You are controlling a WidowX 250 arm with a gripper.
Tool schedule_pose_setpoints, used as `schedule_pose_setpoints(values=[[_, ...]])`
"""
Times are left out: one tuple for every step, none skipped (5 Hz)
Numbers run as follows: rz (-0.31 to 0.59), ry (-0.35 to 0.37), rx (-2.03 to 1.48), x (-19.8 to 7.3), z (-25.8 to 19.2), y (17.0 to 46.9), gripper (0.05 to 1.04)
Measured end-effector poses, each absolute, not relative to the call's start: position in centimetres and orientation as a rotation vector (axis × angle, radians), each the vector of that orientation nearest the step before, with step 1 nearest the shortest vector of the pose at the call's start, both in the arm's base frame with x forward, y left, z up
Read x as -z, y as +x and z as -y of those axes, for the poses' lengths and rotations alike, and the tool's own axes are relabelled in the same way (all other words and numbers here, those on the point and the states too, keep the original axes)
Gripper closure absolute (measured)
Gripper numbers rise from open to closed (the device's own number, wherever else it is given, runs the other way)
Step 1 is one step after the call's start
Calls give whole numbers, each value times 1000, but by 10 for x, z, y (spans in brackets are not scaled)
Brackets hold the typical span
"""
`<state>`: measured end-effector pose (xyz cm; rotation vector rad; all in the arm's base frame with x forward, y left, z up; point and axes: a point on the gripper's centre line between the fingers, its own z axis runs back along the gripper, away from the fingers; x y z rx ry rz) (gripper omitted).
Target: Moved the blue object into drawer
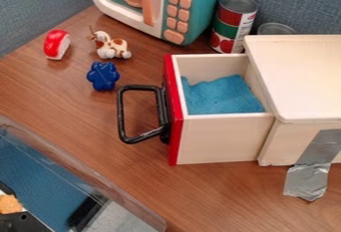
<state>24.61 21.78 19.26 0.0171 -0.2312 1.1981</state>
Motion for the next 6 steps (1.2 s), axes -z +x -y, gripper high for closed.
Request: schedule_pose_setpoints(values=[[194, 16, -1201, -180, -217, 247, 83], [179, 74, -1145, -148, -206, 255, 83], [175, 107, -1110, -128, -184, 265, 83], [168, 125, -1101, -114, -164, 269, 83], [163, 145, -1104, -96, -146, 275, 83], [181, 164, -1145, -82, -139, 285, 83]])
